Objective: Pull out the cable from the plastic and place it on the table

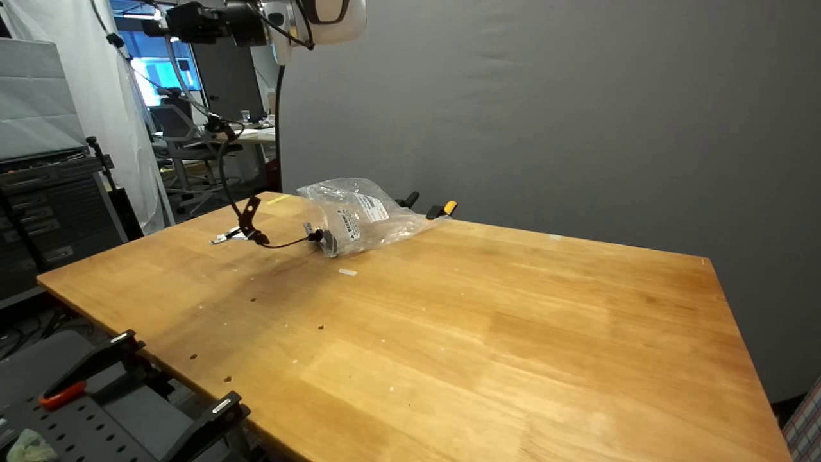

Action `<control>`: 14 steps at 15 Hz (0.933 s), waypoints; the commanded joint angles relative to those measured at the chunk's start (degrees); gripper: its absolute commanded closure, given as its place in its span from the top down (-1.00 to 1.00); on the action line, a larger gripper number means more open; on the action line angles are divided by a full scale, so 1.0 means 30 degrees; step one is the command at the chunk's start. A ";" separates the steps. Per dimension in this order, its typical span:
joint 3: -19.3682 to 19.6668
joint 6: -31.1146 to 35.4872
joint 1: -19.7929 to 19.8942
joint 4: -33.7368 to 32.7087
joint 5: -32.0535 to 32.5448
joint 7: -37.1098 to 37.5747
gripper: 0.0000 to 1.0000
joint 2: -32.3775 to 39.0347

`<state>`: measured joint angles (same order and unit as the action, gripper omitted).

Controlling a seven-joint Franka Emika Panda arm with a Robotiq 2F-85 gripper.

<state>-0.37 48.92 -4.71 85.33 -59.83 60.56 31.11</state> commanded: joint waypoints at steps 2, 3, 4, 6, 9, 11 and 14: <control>0.0344 -0.0231 0.1234 0.1246 -0.2805 0.2169 -0.97 0.0933; 0.0353 -0.0184 0.1446 0.1555 -0.3588 0.2654 -0.97 0.0988; 0.0320 0.0123 0.1445 0.1755 -0.4080 0.2855 -0.97 0.0775; 0.0446 0.0807 0.0811 0.1500 -0.3603 0.2278 -0.97 -0.0028; 0.0180 0.1828 -0.0321 0.0699 -0.2554 0.1755 -0.97 -0.1387; -0.0315 0.2581 -0.0972 0.0206 -0.2959 0.1465 -0.97 -0.2019; -0.0956 0.3871 -0.1990 -0.0836 -0.2550 0.0694 -0.97 -0.2446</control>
<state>-1.74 57.45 -8.72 85.42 -68.64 65.01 25.27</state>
